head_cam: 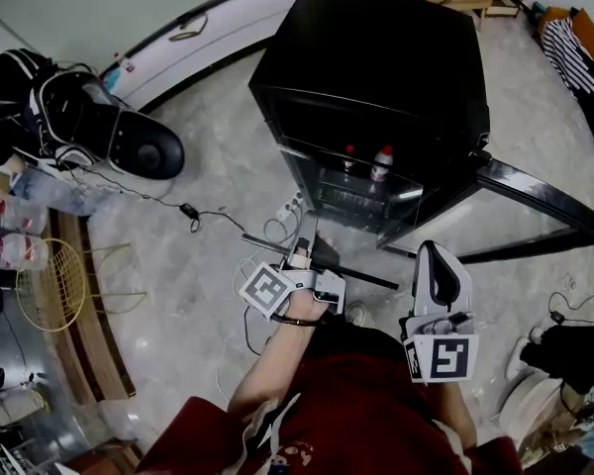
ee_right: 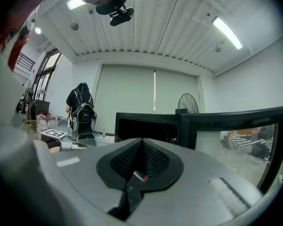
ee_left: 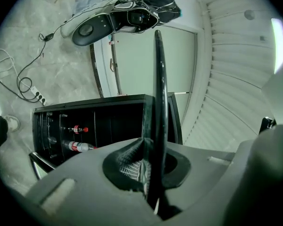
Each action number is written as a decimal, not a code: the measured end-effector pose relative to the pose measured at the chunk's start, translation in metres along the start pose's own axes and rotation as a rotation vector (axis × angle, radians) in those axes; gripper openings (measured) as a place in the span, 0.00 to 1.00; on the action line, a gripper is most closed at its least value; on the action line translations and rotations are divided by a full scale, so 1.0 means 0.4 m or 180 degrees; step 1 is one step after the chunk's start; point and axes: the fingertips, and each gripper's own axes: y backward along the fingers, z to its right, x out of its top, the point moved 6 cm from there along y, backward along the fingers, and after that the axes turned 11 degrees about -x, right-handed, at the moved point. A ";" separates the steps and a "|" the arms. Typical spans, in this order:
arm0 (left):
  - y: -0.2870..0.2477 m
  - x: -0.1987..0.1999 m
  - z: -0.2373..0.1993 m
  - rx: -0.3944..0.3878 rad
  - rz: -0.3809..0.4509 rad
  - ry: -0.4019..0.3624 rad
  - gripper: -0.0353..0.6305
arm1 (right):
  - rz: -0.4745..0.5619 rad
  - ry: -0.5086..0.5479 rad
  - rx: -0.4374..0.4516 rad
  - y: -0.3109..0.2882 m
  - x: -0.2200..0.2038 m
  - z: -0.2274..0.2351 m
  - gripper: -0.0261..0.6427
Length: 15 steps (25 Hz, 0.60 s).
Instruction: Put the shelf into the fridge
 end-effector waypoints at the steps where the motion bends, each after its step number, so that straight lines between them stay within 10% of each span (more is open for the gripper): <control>1: -0.011 -0.002 -0.011 -0.0034 0.0028 0.0048 0.08 | -0.0013 0.0023 -0.0004 -0.002 -0.002 0.002 0.04; 15: -0.108 -0.026 -0.067 -0.0203 0.0196 0.0373 0.08 | -0.0149 0.0227 0.0060 -0.044 -0.028 -0.019 0.04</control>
